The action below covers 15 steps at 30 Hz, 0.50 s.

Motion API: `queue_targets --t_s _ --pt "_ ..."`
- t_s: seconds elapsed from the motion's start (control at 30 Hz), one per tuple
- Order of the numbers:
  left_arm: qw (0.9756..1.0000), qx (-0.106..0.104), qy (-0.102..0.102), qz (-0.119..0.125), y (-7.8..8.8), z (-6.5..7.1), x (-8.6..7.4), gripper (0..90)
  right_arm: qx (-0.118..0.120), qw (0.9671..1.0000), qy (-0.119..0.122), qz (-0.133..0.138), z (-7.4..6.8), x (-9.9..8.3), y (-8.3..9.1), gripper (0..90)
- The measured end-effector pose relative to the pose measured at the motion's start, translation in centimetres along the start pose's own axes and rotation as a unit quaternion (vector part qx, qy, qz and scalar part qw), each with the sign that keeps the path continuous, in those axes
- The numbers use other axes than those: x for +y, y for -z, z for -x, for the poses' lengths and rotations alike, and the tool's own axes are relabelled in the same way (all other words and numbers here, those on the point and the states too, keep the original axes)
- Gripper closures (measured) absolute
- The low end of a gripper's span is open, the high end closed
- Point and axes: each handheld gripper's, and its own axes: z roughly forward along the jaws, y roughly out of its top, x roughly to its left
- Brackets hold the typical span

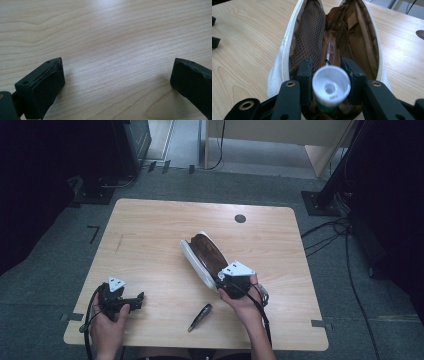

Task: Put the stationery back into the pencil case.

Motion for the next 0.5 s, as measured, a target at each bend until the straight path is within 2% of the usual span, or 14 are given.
queue_targets --t_s 0.2,0.37,0.5 --pt "1.0 -0.001 -0.002 -0.001 0.0 0.0 0.0 0.0 -0.009 0.9997 -0.013 0.02 0.4 0.0 0.9 65.3" --pt "1.0 -0.001 -0.002 -0.001 0.0 0.0 0.0 0.0 -0.004 0.9997 -0.011 0.02 0.5 -0.3 1.2 65.7" --pt "1.0 -0.001 -0.002 -0.001 0.0 0.0 0.0 0.0 -0.002 0.9995 -0.012 0.029 0.6 0.3 1.3 65.7"
